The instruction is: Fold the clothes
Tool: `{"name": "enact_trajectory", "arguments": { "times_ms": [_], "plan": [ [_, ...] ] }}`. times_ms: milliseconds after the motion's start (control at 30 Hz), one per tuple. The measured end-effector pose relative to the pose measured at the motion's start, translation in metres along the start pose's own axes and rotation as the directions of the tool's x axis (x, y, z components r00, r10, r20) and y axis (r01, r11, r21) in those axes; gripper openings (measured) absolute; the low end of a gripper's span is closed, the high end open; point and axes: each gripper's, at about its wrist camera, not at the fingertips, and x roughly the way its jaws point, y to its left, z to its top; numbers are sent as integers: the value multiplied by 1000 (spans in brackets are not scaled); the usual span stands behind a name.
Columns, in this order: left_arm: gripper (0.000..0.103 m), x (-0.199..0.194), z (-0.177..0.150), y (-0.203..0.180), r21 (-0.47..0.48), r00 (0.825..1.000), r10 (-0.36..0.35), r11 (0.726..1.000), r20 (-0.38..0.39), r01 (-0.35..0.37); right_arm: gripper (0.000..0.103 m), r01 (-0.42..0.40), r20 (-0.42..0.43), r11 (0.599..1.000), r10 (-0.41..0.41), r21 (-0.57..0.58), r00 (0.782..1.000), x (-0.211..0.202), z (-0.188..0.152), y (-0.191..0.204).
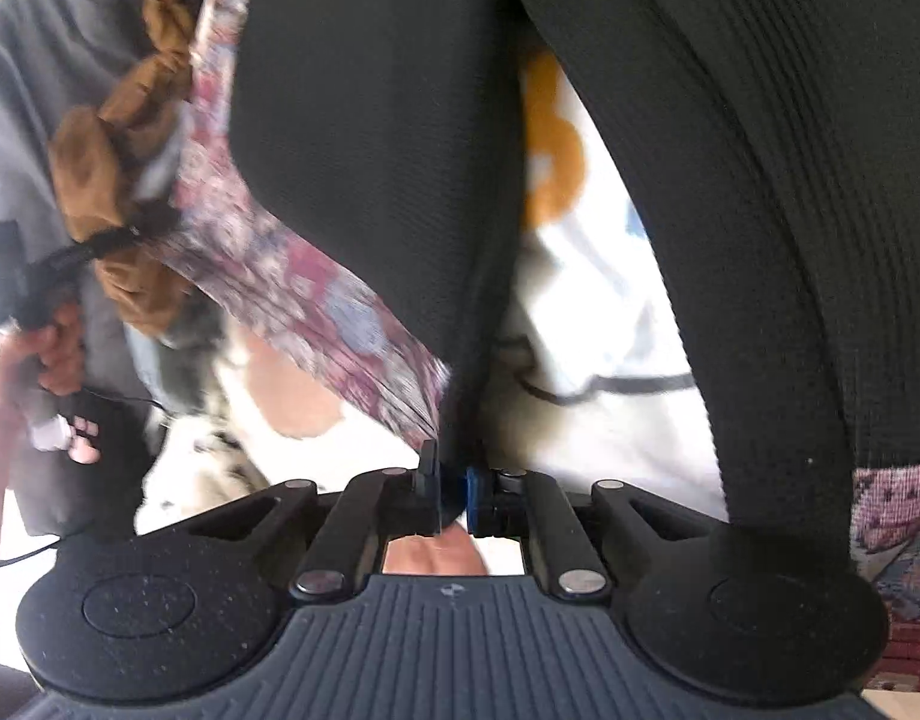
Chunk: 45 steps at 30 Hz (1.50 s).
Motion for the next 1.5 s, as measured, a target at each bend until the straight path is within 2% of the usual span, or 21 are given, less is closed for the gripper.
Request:
{"name": "enact_trajectory", "arguments": {
  "times_ms": [100, 200, 267, 300, 333, 467, 567, 633, 733, 833, 1000, 1100, 1200, 1233, 1267, 1300, 1500],
  "plan": [
    [7, 7, 0, 4, -17, 1000, 14, 1000, -1, -14, 8, 23, -16, 1000, -23, -17, 1000, 0, -5, 1],
    [7, 9, 0, 4, -14, 1000, 21, 1000, 9, -21, 11, 19, 10, 999, -18, -30, 1000, -7, -6, 2],
    [7, 9, 2, 3, -3, 1000, 26, 1000, 12, -26, 26, 15, 46, 999, -13, -41, 999, -14, -4, 3],
    [7, 9, 2, 3, 3, 1000, 28, 1000, 12, -28, 45, 12, 63, 999, -10, -41, 998, -16, -3, 4],
    [7, 9, 3, 3, 3, 1000, 28, 1000, 13, -28, 51, -1, 75, 999, 4, -42, 997, -17, -2, 6],
    [7, 8, 5, 5, -5, 999, 30, 1000, 17, -30, 52, 1, 101, 996, 9, -93, 995, -9, -2, 18],
    [7, 4, 6, 3, -4, 999, 34, 999, 20, -33, 48, -17, 115, 995, 28, -96, 993, -3, -1, 20],
    [7, 1, 5, 4, -11, 999, 28, 1000, 18, -27, 2, -12, 106, 995, 22, -94, 994, -3, -1, 19],
    [8, -3, 3, 6, -37, 1000, -2, 999, 3, 2, 2, -19, 76, 997, 24, -75, 997, -12, -2, 11],
    [7, -7, 4, 0, -13, 1000, -10, 1000, -7, 10, 2, -16, 37, 996, 19, -93, 999, -19, 0, 15],
    [7, -10, 7, -5, -1, 1000, 8, 1000, -25, -8, 2, 11, -9, 994, -12, -111, 1000, -14, 4, 21],
    [7, 3, 3, -6, -6, 997, 49, 999, -65, -50, 3, 37, -14, 993, -38, -110, 999, -7, 1, 16],
    [11, 14, 1, -12, 9, 989, 124, 992, -77, -124, 9, 89, -10, 984, -92, -155, 996, -4, -2, 22],
    [12, 13, 1, -12, -5, 989, 125, 992, -73, -126, 24, 97, -5, 981, -99, -171, 995, -9, -2, 26],
    [14, 12, 1, -13, -19, 990, 127, 992, -69, -128, 33, 104, 1, 977, -106, -186, 994, -14, -3, 30],
    [15, 6, 1, -13, -26, 991, 125, 992, -56, -127, 49, 112, 10, 973, -112, -201, 994, -20, -3, 33],
    [32, -27, 2, -13, -70, 993, 118, 991, 27, -115, 51, 200, 129, 953, -174, -228, 976, -77, -3, 51]
  ]
}}
